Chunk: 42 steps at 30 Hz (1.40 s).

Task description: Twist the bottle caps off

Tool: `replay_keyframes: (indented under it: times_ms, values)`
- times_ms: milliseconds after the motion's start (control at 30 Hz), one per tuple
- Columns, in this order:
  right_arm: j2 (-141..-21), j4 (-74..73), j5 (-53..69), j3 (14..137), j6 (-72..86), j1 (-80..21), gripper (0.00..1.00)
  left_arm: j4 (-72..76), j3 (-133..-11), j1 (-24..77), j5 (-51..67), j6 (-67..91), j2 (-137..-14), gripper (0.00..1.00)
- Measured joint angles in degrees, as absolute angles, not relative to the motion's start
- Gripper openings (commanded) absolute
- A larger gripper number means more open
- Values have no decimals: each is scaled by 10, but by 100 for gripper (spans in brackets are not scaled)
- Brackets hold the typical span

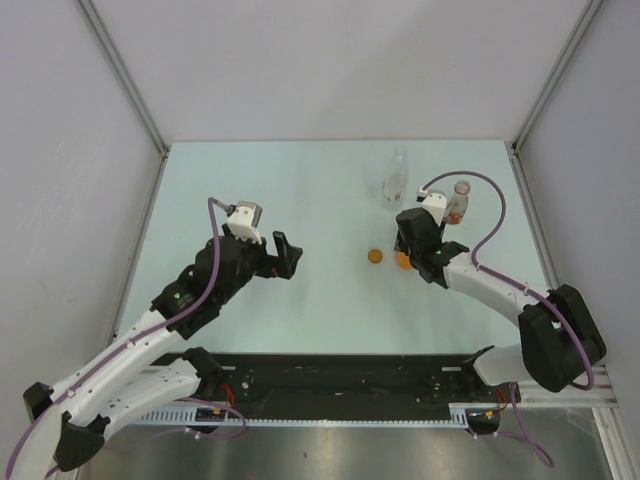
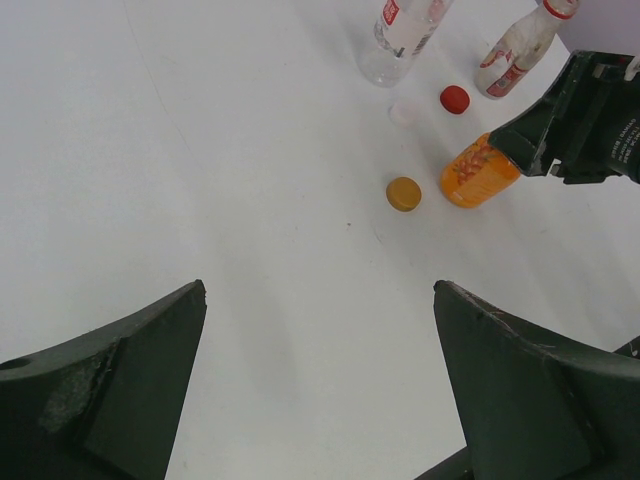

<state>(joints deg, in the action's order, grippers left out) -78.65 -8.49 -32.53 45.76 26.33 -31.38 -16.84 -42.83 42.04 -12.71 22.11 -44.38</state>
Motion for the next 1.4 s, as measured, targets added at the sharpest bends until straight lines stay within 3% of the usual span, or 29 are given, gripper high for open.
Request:
replay_keyframes:
  times_ms: [433, 700, 1033, 1400]
  values:
    - [-759, -102, -325, 457, 266, -323, 78, -169, -428, 420, -121, 223, -446, 100]
    - [-665, -173, -336, 493, 268, -380, 87, -170, -428, 420, -125, 224, -446, 100]
    - [-477, -230, -401, 566, 250, -533, 89, -206, -453, 418, -177, 224, -471, 100]
    - [-427, -241, -542, 476, 218, -793, 91, -235, -468, 307, -93, 250, -512, 100]
